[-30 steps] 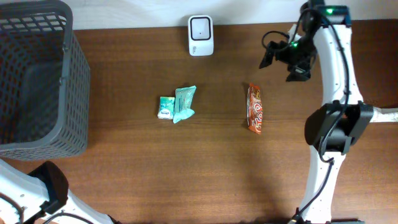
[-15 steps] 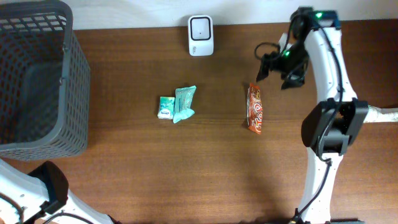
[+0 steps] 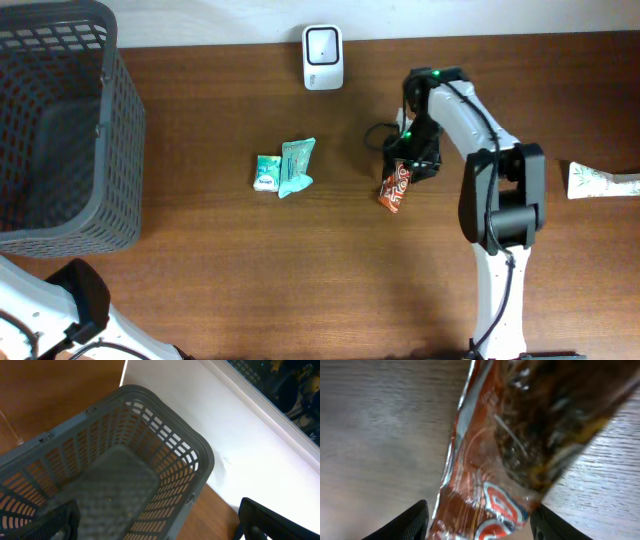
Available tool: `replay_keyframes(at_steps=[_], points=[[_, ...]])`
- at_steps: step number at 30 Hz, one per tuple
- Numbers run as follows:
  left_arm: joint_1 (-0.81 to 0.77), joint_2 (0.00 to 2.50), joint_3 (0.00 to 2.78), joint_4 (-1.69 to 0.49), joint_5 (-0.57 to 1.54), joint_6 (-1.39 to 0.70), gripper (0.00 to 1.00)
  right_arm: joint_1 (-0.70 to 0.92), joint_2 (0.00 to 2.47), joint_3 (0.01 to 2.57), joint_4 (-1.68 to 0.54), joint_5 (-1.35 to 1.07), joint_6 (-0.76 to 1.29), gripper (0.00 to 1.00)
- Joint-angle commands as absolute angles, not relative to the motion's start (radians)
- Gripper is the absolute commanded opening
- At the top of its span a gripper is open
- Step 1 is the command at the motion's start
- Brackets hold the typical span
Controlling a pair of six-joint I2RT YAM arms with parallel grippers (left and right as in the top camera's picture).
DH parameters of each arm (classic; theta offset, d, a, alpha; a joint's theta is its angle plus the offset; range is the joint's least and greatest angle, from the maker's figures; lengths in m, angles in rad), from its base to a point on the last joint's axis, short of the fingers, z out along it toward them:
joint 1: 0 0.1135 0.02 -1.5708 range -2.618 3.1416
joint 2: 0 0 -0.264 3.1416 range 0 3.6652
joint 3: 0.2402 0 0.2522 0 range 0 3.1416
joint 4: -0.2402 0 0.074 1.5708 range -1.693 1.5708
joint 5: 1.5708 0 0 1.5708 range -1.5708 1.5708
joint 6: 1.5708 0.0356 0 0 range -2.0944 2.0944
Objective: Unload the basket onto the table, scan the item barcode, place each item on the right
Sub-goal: 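Lower the right gripper and grasp the orange snack bar, then lift the orange snack bar with the right gripper to the scanner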
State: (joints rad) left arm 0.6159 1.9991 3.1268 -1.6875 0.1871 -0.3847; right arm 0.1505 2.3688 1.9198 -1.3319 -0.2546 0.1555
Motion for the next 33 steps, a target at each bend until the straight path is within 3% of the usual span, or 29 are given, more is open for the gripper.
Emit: replay_keyframes(at_steps=[1,5,6,7,8,12,15,17,25,28,33], points=[[0.619,1.992,3.129,-1.688,0.191,-0.376,0.99,0.156,2.365,1.896,-1.314,-0.212,0.183,0.6],[0.619,1.992,3.129,-1.688,0.191,-0.376,0.99,0.157,2.365,1.886,-1.257,-0.201,0.251,0.53],[0.619,1.992,3.129,-1.688,0.191,-0.376,0.99,0.157,2.365,1.879,-1.235,-0.202,0.278,0.45],[0.619,1.992,3.129,-1.688,0.191,-0.376,0.99,0.157,2.365,1.87,-1.213,-0.21,0.297,0.31],[0.619,1.992,3.129,-1.688,0.191,-0.376,0.99,0.157,2.365,1.87,-1.2,-0.231,0.297,0.04],[0.619,1.992,3.129,-1.688,0.191,-0.376,0.99,0.157,2.363,1.998,-1.215,-0.265,0.296,0.04],[0.619,1.992,3.129,-1.688,0.191,-0.376,0.99,0.165,2.363,2.315,-1.234,-0.253,0.293,0.04],[0.619,1.992,3.129,-1.688,0.191,-0.376,0.99,0.191,2.363,2.473,-1.103,-0.252,0.293,0.04],[0.619,1.992,3.129,-1.688,0.191,-0.376,0.99,0.327,2.396,2.361,-0.44,-0.214,0.297,0.04],[0.619,1.992,3.129,-1.688,0.191,-0.376,0.99,0.376,2.434,2.346,-0.409,-0.031,0.298,0.04],[0.619,1.992,3.129,-1.688,0.191,-0.376,0.99,0.356,2.429,2.353,-0.484,0.008,0.362,0.04]])
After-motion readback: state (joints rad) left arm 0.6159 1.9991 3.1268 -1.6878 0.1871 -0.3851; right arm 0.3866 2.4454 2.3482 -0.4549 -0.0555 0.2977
